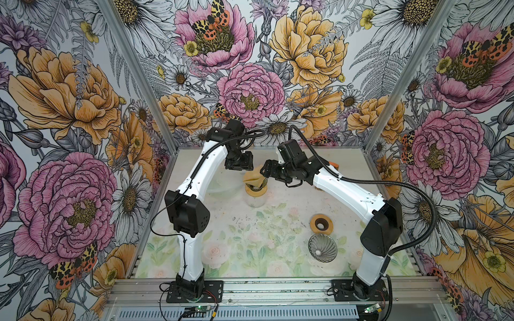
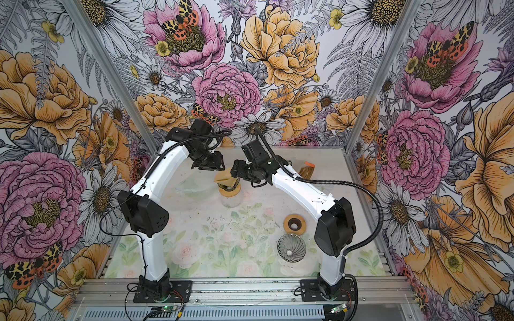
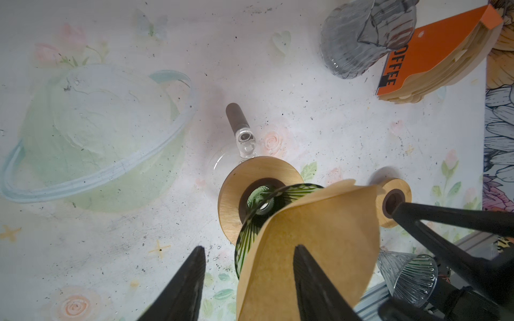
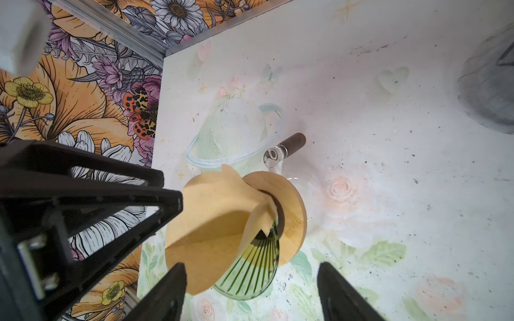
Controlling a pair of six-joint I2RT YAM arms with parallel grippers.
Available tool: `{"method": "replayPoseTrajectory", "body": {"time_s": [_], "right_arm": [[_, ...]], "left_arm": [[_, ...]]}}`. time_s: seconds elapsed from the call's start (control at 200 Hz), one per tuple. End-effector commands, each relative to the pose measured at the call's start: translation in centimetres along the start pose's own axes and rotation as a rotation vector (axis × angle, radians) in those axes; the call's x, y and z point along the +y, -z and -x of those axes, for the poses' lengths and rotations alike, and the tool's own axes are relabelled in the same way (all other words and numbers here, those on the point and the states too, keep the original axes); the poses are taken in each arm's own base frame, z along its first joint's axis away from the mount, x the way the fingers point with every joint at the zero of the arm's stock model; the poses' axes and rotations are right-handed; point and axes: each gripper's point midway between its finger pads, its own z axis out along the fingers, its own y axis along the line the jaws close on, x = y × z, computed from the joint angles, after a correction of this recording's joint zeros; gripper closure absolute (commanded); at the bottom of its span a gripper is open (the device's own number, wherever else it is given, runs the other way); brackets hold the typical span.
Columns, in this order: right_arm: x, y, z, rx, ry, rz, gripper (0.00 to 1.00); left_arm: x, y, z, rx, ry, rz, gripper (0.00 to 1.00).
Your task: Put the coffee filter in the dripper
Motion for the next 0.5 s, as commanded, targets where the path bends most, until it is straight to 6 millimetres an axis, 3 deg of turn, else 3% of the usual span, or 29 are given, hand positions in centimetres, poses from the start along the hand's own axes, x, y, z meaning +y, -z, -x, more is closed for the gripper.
{"method": "replayPoseTrajectory", "body": {"time_s": [0.0,0.225,0.495], "right_arm": [[0.0,-0.5,0.3,-0.007,0.0,-0.016,0.24],[-0.8,-1.5,-0.4,0.019,0.01,-0.034,0.25],[-2.1,-1.1,-1.6,0.04,0.022,-0.065,0.3]], "left_arm": [[0.2,-0.6,0.1,0.008,-0.022,0.015,0.47],[0.7,-2.0,-0.7,0.052,-0.016,0.03,0.47],[1.2,-2.6,-1.4,0.077,0.001,0.05,0.47]]}}
